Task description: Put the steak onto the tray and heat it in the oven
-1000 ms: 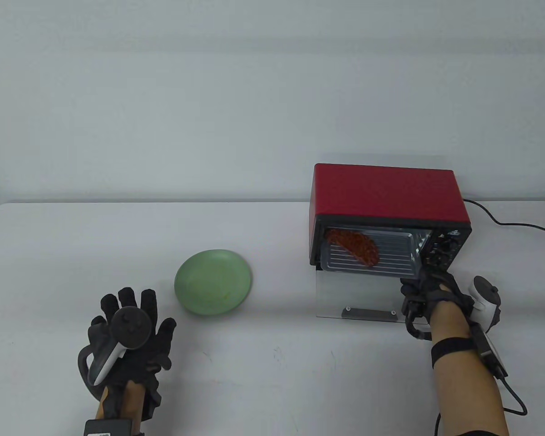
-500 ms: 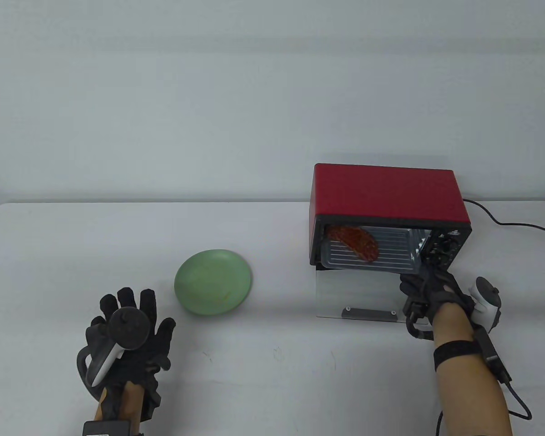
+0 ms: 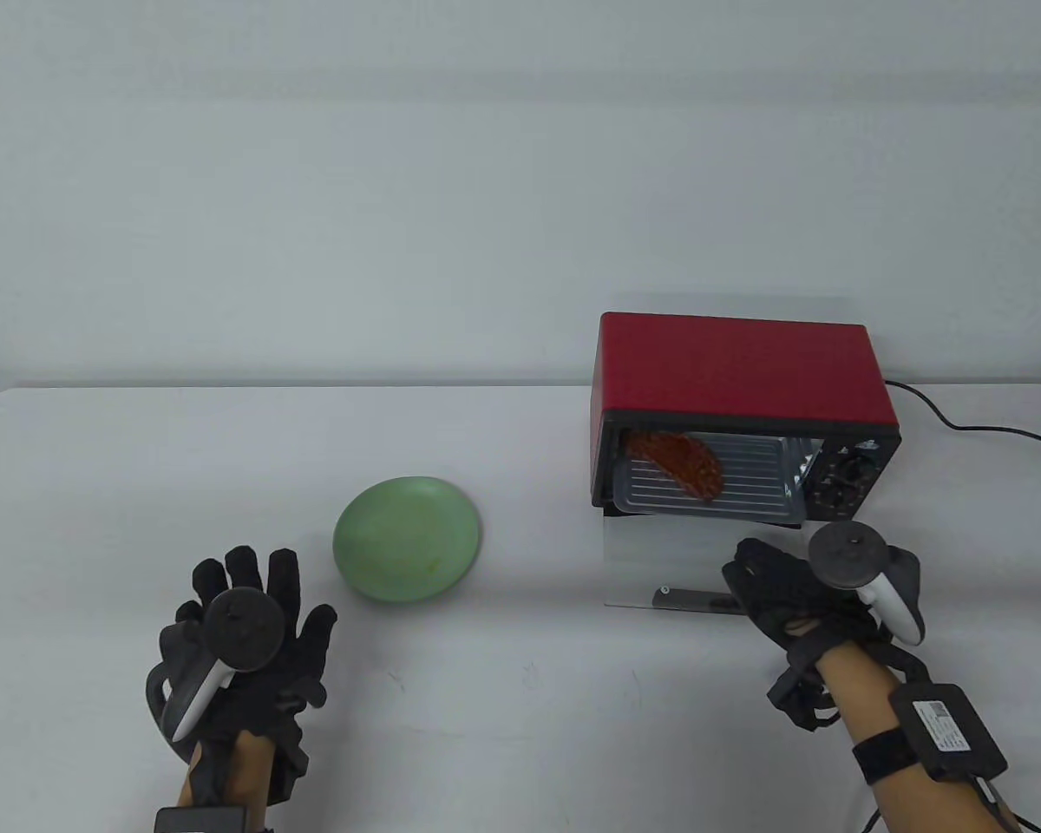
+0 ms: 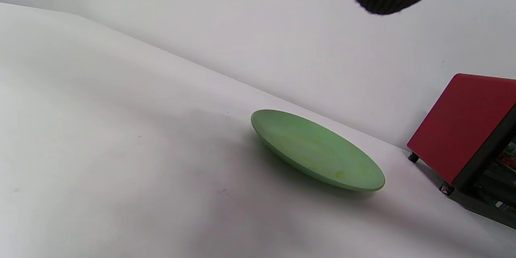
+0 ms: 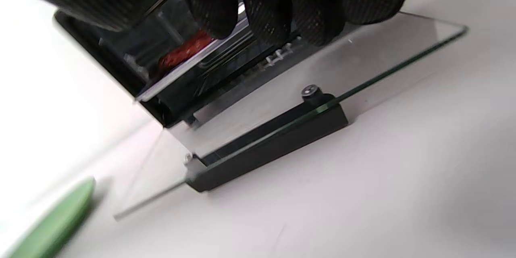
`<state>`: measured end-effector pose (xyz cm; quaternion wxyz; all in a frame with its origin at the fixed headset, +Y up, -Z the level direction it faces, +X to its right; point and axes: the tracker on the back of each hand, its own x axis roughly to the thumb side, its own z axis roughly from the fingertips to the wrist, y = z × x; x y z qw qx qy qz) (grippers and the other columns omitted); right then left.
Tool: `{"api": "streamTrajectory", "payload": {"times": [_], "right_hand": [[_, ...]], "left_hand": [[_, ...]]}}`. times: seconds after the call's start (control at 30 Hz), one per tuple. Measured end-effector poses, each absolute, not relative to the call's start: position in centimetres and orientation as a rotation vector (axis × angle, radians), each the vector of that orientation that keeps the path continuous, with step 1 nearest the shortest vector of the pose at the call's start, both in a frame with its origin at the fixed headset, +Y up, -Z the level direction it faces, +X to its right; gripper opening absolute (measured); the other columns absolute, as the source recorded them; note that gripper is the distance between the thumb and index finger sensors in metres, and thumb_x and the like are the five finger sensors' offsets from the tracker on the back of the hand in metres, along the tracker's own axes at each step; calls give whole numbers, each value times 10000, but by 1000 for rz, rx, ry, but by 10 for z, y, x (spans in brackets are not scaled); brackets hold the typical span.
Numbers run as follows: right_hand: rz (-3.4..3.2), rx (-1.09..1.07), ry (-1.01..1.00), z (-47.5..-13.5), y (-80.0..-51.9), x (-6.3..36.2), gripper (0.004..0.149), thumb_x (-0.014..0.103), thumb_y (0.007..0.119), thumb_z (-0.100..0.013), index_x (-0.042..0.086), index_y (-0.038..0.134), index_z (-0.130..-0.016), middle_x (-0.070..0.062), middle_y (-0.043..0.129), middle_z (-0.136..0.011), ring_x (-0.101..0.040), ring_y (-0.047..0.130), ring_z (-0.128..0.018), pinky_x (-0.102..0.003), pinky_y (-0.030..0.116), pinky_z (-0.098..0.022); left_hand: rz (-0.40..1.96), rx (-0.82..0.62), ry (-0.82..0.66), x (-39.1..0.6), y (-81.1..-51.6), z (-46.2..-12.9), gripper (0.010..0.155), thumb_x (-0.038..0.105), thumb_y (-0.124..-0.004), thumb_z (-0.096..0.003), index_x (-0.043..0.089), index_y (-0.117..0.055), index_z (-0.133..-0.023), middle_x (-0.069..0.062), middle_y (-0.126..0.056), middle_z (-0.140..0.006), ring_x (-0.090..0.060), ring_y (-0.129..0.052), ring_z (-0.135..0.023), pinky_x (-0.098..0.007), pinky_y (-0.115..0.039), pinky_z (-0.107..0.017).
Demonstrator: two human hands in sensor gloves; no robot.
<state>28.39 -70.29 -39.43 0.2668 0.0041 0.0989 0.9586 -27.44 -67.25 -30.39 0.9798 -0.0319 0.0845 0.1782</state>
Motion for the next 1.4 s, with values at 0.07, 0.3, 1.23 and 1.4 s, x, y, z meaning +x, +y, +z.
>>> {"api": "streamTrajectory", "payload": {"times": [0.07, 0.3, 1.23, 1.4], "right_hand": [[2696, 57, 235, -398, -701, 266, 639, 626, 684, -561, 220, 638, -1052, -139, 656, -1068, -447, 715, -931, -624, 652, -642], [2988, 51, 202, -426, -702, 228, 590, 614, 681, -547, 249, 683, -1010, -83, 703, -1041, -393, 771, -915, -622, 661, -652], [2971, -218, 176, -499, -723, 217, 719, 551, 608, -592, 315, 229, -1155, -48, 445, -1212, -344, 458, -1115, -570, 535, -768], [2965, -258, 195, -510, -724, 215, 725, 554, 592, -610, 327, 194, -1173, -44, 394, -1248, -322, 379, -1158, -551, 501, -798]], "left_hand": [[360, -61, 170, -275, -672, -303, 779, 693, -604, -483, 408, -305, -1143, -20, -128, -1202, -400, -67, -1141, -612, -180, -777], [362, -60, 170, -276, -673, -303, 776, 693, -603, -483, 405, -313, -1144, -23, -130, -1202, -400, -69, -1141, -611, -183, -778], [358, -74, 184, -278, -674, -303, 774, 696, -606, -483, 404, -334, -1146, -22, -130, -1202, -402, -67, -1139, -613, -183, -776], [355, -76, 186, -277, -674, -303, 773, 695, -606, -483, 403, -337, -1146, -21, -129, -1201, -400, -64, -1139, -611, -181, -777]]}}
